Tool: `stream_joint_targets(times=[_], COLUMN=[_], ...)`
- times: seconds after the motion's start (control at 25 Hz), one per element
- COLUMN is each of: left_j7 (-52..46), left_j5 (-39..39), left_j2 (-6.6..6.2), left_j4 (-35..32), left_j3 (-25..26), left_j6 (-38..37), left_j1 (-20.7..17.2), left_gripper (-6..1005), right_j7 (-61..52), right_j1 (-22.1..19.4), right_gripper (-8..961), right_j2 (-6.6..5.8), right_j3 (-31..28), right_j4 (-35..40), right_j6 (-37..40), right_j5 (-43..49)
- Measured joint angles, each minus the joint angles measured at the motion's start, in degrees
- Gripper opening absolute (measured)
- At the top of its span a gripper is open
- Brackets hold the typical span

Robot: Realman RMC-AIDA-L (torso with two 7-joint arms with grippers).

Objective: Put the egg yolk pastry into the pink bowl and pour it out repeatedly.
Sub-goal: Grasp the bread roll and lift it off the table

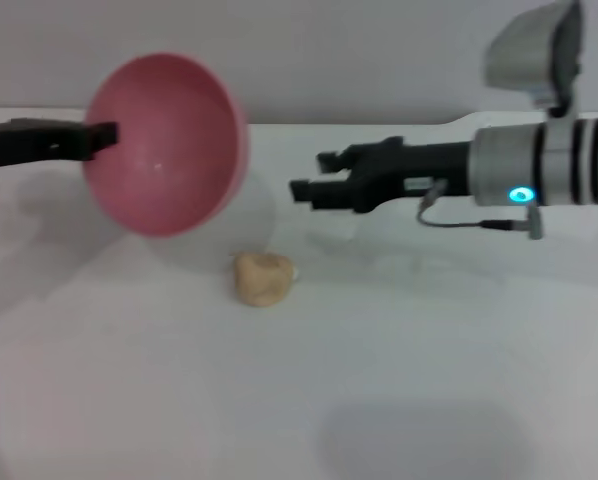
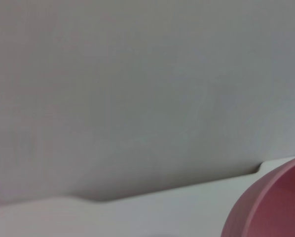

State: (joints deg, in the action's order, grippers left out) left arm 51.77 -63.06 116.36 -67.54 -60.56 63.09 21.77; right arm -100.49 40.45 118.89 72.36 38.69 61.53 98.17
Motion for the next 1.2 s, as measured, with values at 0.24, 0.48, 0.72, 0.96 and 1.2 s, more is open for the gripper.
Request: stream_joint_targets(times=[0.24, 0.48, 0.72, 0.96, 1.2], left_j7=[-8.1, -9.6, -9.8, -9.8, -10.1], left_j5=[6.3, 7.1, 7.7, 7.7, 9.2], left_j2=[0.58, 0.77, 1.05, 1.06, 1.06], left_j4=[-4.7, -7.7, -8.2, -7.9, -7.9], left_j3=[13.5, 17.7, 17.5, 17.3, 17.2], left_j6=[12.0, 17.8, 19.1, 19.3, 19.4], left_j1=[-2.5, -6.3, -6.9, -6.5, -6.1], left_gripper=[1, 2, 1, 1, 2], right_j7=[0.4, 0.4, 0.0, 0.3, 0.4], right_j1=[3.6, 3.7, 3.6, 3.4, 3.3], right_gripper=[610, 611, 609, 605, 570], right_j2=[0.72, 0.78, 0.87, 0.89, 0.91], right_j3=[13.1, 32.8, 40.8, 43.5, 50.0], right_j4=[-3.8, -2.3, -1.6, -2.2, -2.1], right_j6=[-8.2, -21.7, -27.1, -30.5, -36.6], right_j5=[-2.8, -9.1, -11.4, -13.5, -17.5])
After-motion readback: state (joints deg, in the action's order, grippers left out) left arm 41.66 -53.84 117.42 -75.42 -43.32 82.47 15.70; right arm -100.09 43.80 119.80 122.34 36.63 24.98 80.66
